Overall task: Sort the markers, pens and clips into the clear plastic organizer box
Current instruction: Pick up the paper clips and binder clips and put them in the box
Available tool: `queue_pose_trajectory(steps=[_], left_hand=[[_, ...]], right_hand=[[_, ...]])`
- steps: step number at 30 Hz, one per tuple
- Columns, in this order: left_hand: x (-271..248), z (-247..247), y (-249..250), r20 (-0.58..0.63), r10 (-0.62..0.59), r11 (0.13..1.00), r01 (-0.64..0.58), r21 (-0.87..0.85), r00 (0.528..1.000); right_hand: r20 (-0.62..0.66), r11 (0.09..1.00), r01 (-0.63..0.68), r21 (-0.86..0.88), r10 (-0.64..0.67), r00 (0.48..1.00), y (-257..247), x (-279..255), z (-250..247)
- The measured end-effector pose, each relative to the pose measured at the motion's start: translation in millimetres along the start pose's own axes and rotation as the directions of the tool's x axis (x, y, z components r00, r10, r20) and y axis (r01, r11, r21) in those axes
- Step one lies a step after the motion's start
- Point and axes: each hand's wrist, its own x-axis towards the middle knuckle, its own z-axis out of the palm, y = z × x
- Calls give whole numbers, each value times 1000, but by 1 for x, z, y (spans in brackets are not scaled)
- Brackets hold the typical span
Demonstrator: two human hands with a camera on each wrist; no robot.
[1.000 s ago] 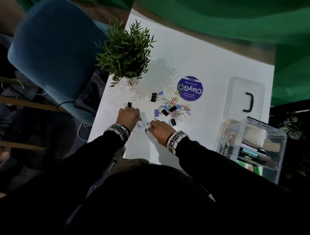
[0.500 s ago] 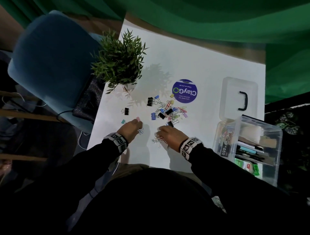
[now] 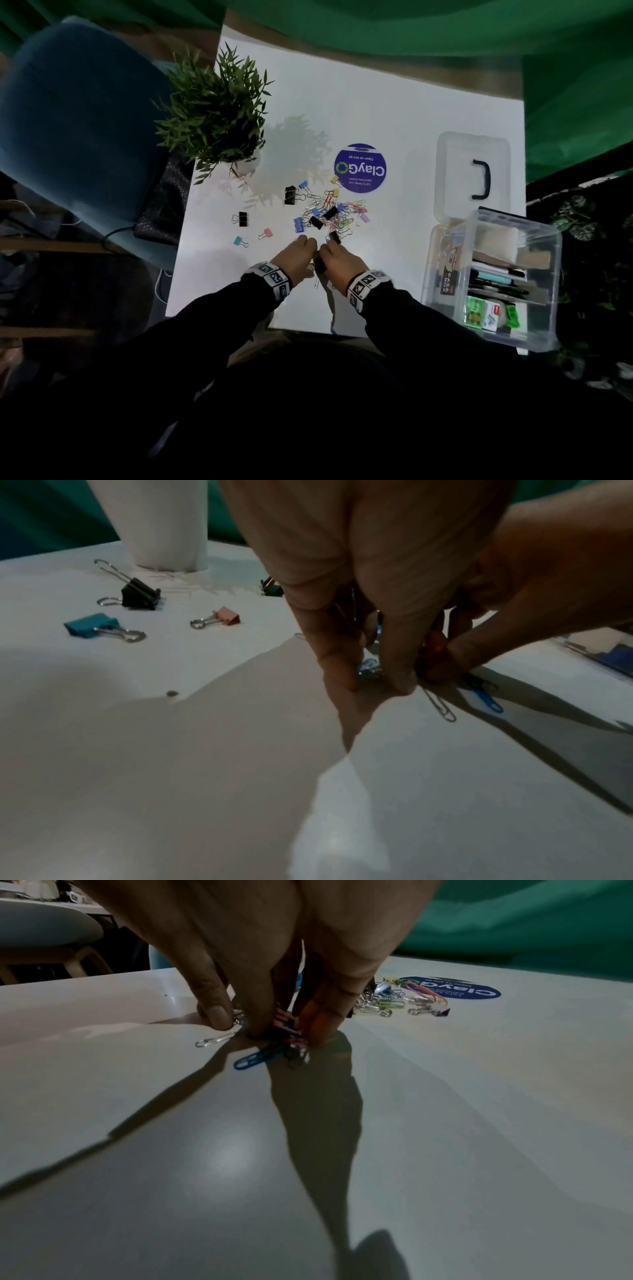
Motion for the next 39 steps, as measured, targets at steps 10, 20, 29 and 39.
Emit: queue_pose_trajectory(steps=[10, 20, 29, 39], left_hand=[[2, -1, 2, 9, -11, 999, 10, 38, 1000], [7, -22, 21, 163, -9, 999, 1, 48, 987], [13, -66, 151, -26, 214, 926, -212, -313, 976], [96, -47, 305, -137, 356, 909, -377, -178, 924]], right_hand=[[-144, 984, -79, 162, 102, 984, 31, -23, -26], [-456, 816, 35, 577, 286, 843, 84, -122, -90], [-499, 746, -253, 616, 619, 606, 185, -183, -102], [-353, 723, -446, 527, 664, 659, 217, -180, -116]])
